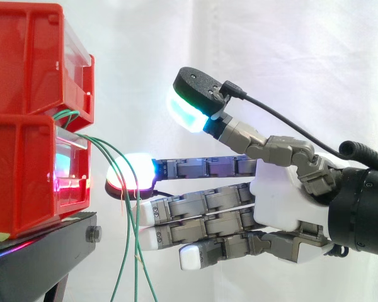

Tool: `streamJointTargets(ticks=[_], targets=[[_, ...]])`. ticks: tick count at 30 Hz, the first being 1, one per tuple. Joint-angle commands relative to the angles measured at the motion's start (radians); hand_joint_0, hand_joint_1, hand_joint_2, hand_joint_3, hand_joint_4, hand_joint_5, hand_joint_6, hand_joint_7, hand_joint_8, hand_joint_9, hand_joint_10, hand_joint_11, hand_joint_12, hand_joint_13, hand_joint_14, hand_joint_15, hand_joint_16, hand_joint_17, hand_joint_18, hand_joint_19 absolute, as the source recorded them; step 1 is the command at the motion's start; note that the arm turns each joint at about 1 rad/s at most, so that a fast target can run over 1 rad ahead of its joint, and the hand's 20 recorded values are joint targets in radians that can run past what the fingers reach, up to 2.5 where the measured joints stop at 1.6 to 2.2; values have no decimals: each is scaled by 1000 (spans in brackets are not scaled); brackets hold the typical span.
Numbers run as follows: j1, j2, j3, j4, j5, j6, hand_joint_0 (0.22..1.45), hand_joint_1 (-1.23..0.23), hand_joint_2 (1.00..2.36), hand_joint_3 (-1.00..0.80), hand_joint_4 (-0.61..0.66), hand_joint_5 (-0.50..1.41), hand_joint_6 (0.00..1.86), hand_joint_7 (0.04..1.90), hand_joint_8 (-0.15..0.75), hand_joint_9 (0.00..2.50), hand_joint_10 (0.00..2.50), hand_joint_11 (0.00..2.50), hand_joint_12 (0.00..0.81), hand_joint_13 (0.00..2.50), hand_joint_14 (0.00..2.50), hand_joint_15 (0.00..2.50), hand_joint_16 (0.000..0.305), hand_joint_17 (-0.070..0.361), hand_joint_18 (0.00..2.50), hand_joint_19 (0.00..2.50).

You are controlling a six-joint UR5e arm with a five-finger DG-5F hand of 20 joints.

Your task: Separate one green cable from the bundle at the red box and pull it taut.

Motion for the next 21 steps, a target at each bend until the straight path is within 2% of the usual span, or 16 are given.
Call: streamJointTargets(ticks=[1,2,3,4,12,13,15,16,20,21], targets=[[1,0,0,27,76,-2,418,-487,1000,-500,136,-287,501,577,445,1074,0,0,485,1043,10,274,82,184,1038,558],[1,0,0,31,94,-4,418,-487,1000,-500,136,-287,501,577,442,1073,0,0,484,1041,10,273,82,185,1037,549],[1,0,0,31,94,-4,418,-487,1000,-500,137,-287,501,577,442,1073,0,0,487,1038,10,273,82,185,1036,550],[4,0,0,46,134,-13,418,-486,1000,-500,137,-287,501,577,439,1070,0,0,484,1035,10,276,82,185,1032,558],[10,0,5,85,160,-39,418,-486,1000,-500,138,-287,501,577,433,1084,0,8,476,1034,11,299,82,185,1023,562],[15,-2,6,103,186,-51,418,-486,1000,-500,138,-287,501,575,428,1102,0,22,474,1037,11,303,82,185,1022,563],[19,-2,6,116,204,-64,418,-485,1000,-500,138,-287,501,577,426,1130,0,55,472,1055,13,317,82,185,1021,564],[27,-2,5,137,217,-87,418,-485,1000,-500,138,-287,501,577,424,1136,0,62,470,1066,11,323,82,185,1023,564],[36,-18,22,163,227,-111,417,-483,1000,-500,138,-288,501,577,422,1142,2,78,468,1077,12,330,82,185,1027,564],[38,-43,39,168,227,-108,417,-484,1000,-500,139,-288,501,577,422,1143,0,79,470,1076,12,339,82,185,1027,563]])
